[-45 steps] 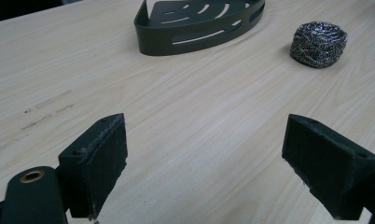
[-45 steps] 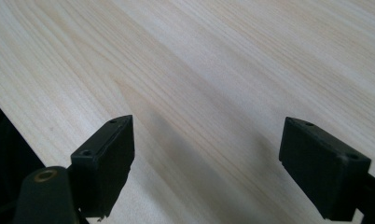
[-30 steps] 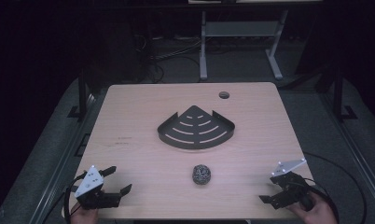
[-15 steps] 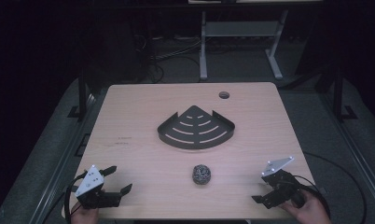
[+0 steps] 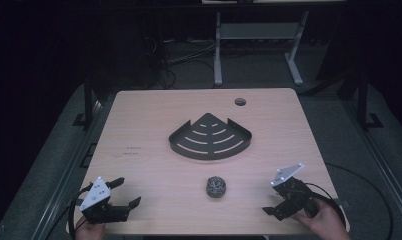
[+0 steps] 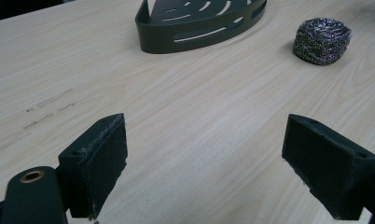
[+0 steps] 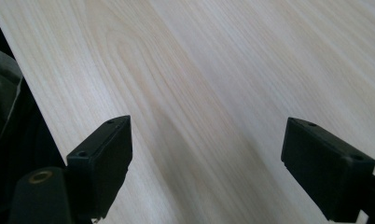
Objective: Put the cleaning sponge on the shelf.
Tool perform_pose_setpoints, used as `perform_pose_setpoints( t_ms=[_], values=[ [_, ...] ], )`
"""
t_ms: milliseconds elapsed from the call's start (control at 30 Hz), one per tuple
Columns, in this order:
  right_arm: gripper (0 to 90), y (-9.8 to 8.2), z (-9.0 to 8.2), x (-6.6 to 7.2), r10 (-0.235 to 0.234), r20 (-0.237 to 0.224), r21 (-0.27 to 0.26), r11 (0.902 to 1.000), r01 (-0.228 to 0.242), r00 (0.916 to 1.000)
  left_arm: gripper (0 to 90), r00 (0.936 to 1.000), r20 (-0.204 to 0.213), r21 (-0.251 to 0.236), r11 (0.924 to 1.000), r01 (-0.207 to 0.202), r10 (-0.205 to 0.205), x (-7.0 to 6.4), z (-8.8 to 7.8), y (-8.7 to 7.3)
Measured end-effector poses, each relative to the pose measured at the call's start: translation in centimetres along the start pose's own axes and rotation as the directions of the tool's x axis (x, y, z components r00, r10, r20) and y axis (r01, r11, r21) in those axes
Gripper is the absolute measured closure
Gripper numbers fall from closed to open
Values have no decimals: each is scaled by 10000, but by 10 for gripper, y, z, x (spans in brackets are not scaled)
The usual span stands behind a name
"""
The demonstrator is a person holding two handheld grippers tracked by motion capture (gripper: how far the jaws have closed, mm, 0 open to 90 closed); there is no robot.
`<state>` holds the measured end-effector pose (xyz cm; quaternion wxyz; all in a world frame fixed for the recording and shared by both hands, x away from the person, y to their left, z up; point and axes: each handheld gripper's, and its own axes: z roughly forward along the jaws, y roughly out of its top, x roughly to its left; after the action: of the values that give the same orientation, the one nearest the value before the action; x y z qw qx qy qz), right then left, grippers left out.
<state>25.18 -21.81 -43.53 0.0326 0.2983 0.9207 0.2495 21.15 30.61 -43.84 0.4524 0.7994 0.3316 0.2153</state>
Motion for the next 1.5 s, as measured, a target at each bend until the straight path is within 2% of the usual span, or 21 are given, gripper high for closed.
perform_pose_setpoints(
  t_ms=[667,1500],
  values=[
    [153,30,7,8,-738,-146,363,9966,743,9972,133,10000,-41,-36,10000,55,-55,1,-2,0],
    [153,56,22,15,-1306,-482,716,9884,1338,9903,133,9999,-44,-40,9999,101,-101,1,-2,1]
  ],
)
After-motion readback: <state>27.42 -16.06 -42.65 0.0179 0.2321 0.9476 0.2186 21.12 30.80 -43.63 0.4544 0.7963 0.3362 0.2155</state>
